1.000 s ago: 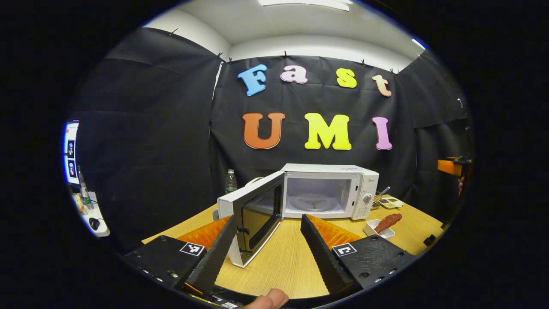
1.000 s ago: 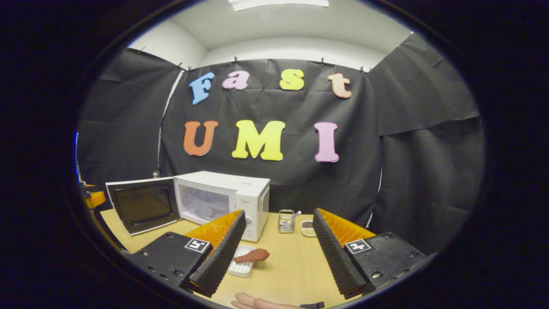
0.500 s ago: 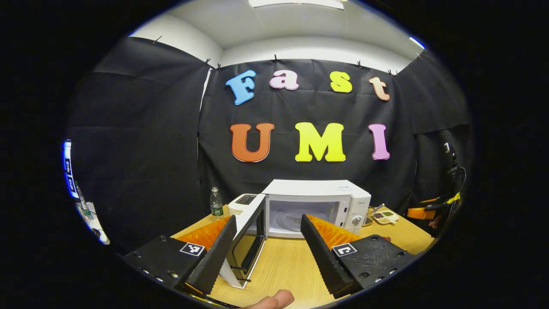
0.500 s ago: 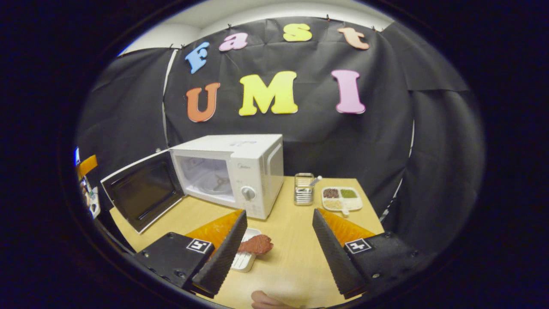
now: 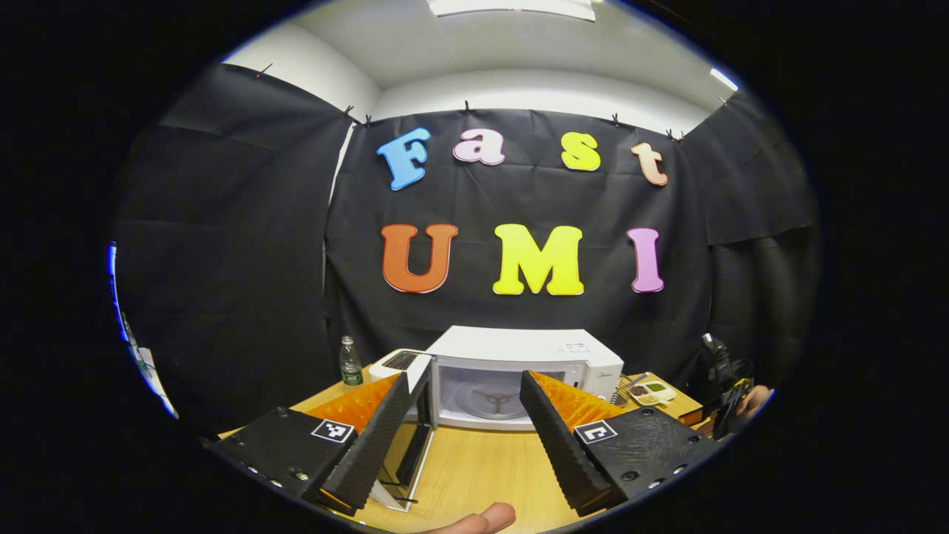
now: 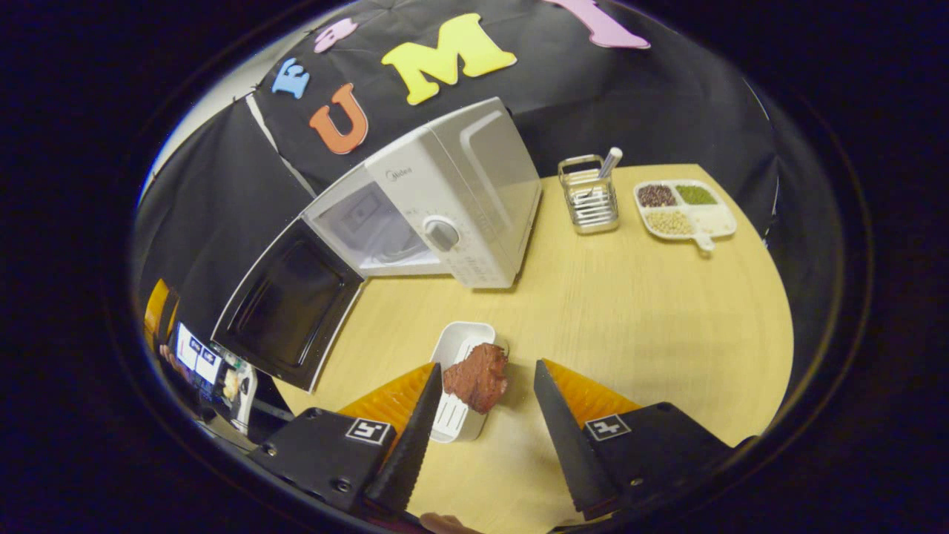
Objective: Open the microwave oven with the left hand, put the food in, and close the microwave oven.
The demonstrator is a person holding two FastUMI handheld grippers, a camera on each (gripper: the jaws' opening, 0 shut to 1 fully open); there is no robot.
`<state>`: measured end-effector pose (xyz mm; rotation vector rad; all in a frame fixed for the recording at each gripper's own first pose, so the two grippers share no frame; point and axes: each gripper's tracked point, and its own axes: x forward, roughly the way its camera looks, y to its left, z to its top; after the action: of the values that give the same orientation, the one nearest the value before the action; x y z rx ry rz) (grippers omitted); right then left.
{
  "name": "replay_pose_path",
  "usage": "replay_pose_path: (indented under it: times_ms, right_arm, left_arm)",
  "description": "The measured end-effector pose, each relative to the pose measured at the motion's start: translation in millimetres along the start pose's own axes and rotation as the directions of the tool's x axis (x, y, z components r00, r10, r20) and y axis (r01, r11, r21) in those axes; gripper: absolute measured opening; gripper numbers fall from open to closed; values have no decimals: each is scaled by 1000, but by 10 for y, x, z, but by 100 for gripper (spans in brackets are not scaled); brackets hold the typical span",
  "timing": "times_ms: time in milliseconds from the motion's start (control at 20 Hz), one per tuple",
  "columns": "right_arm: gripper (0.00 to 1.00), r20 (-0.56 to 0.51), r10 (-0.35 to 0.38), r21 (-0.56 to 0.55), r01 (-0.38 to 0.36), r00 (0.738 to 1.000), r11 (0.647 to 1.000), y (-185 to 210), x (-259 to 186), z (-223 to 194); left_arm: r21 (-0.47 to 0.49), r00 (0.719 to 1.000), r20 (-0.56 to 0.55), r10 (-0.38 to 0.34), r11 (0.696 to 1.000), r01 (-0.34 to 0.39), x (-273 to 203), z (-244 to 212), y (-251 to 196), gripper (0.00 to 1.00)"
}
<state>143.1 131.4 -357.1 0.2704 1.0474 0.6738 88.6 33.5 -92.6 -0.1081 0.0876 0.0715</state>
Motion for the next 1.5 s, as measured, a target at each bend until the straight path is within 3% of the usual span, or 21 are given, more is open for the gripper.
replay_pose_path:
  times_ms: [50, 200, 250, 300, 350, 400, 600, 900, 1100, 1300, 1400, 1500]
  right_arm:
    - [77, -20, 19, 24, -19, 1000, 1000, 1, 43, -43]
    - [28, -67, 139, 175, -126, 988, 977, 125, 72, -116]
    - [11, -62, 140, 180, -127, 988, 975, 128, 34, -141]
    - [9, -35, 125, 148, -118, 992, 982, 141, -20, -110]
    - [0, -9, 93, 115, -92, 996, 989, 141, -98, -92]
    - [9, 18, 58, 68, -60, 998, 996, 159, -180, -52]
    - [9, 144, -56, -91, 70, 988, 993, 345, -487, 48]
    - [9, 299, -164, -260, 246, 940, 934, 802, -547, 72]
    - [9, 414, -167, -329, 318, 895, 889, 1206, -327, 148]
    - [9, 529, -147, -402, 399, 836, 824, 1587, 25, 290]
    - [9, 542, -126, -418, 397, 831, 817, 1733, 268, 313]
    - [9, 540, -118, -398, 376, 833, 837, 1852, 509, 351]
  left_arm:
    - [-15, 1000, 1, -18, 1000, 18, -10, 10, -56, 92]
    - [-14, 999, -12, -38, 999, 38, -27, -37, -126, 92]
    - [-7, 999, -25, -39, 999, 39, -57, -73, -138, 92]
    - [1, 999, -26, -45, 999, 45, -95, -66, -171, 92]
    - [6, 999, -14, -49, 999, 49, -129, -8, -186, 92]
    - [11, 998, -1, -60, 998, 60, -150, 28, -212, 92]
    - [23, 996, -1, -90, 996, 90, -195, -24, -248, 92]
    - [-2, 996, -34, -87, 996, 87, -200, -197, -57, 92]
    - [-47, 992, -25, -121, 992, 119, -261, -172, 24, 92]
    - [-20, 999, 5, -51, 998, 51, -287, -102, 319, 92]
    - [-28, 999, 19, -34, 999, 34, -321, -64, 404, 92]
    - [-40, 999, 26, -33, 999, 34, -352, -61, 467, 92]
